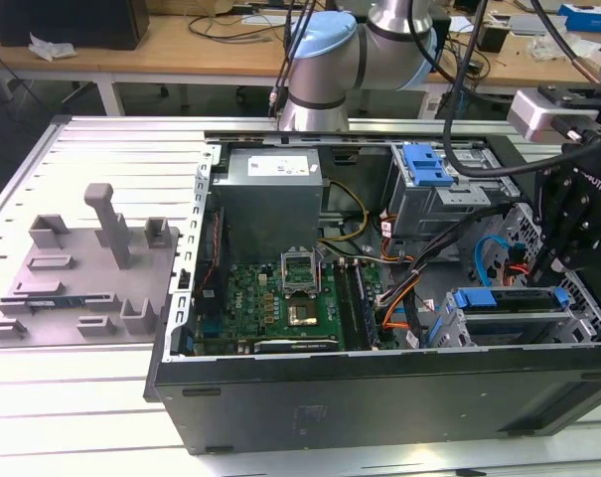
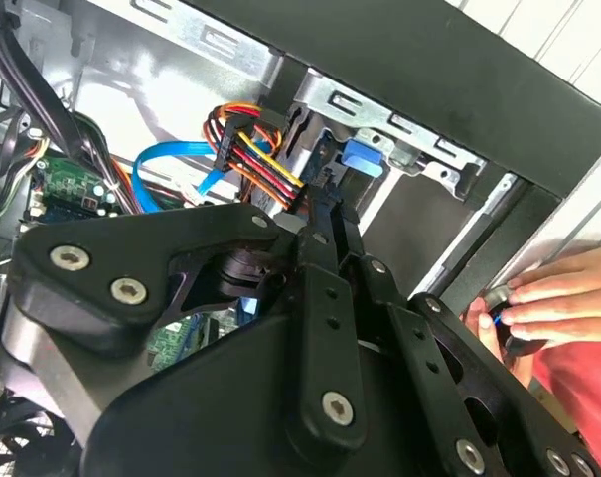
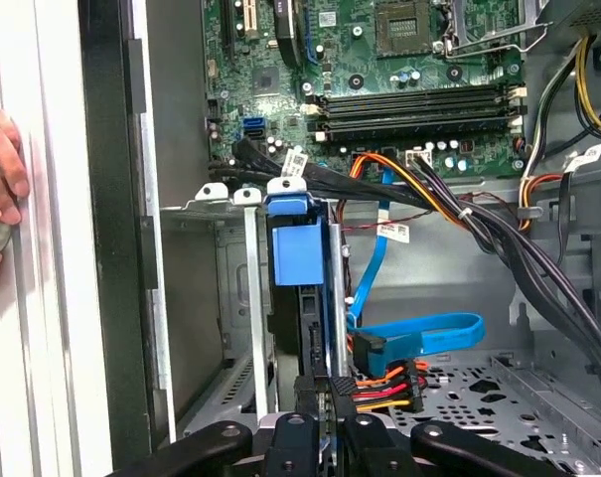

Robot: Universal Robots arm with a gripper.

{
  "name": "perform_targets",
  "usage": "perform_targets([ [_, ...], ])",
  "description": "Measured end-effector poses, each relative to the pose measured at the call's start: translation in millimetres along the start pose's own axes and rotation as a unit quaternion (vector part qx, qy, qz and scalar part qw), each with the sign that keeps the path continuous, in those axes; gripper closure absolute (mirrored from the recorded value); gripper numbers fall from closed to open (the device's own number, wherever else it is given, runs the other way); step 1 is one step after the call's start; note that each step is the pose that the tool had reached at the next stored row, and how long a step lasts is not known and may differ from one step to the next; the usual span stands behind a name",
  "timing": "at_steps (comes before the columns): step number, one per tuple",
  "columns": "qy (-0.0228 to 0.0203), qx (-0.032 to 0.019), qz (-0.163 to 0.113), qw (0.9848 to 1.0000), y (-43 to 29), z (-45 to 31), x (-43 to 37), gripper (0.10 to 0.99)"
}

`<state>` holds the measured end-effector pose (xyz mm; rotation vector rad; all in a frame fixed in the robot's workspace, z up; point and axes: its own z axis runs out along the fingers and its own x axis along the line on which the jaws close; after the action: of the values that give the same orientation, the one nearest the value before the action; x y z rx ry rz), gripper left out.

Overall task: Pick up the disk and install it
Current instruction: 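Insert the first disk wire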

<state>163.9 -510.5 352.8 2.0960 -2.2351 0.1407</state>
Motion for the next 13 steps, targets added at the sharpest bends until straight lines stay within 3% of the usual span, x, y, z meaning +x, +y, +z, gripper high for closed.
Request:
perform_targets([
  [3, 0.0005, -0.0001, 0.001, 1.0, 0.5, -0.1, -4.1, 0.922],
  [7, 0.0008, -0.0112, 0.002, 0.9999, -1.1, 1.4, -2.1, 0.922],
  [10, 0.0006, -0.0132, 0.003, 0.9999, -7.2, 1.7, -1.4, 0.922],
  [13, 0.0006, -0.0137, 0.005, 0.9999, -8.1, 2.0, -1.1, 0.922],
])
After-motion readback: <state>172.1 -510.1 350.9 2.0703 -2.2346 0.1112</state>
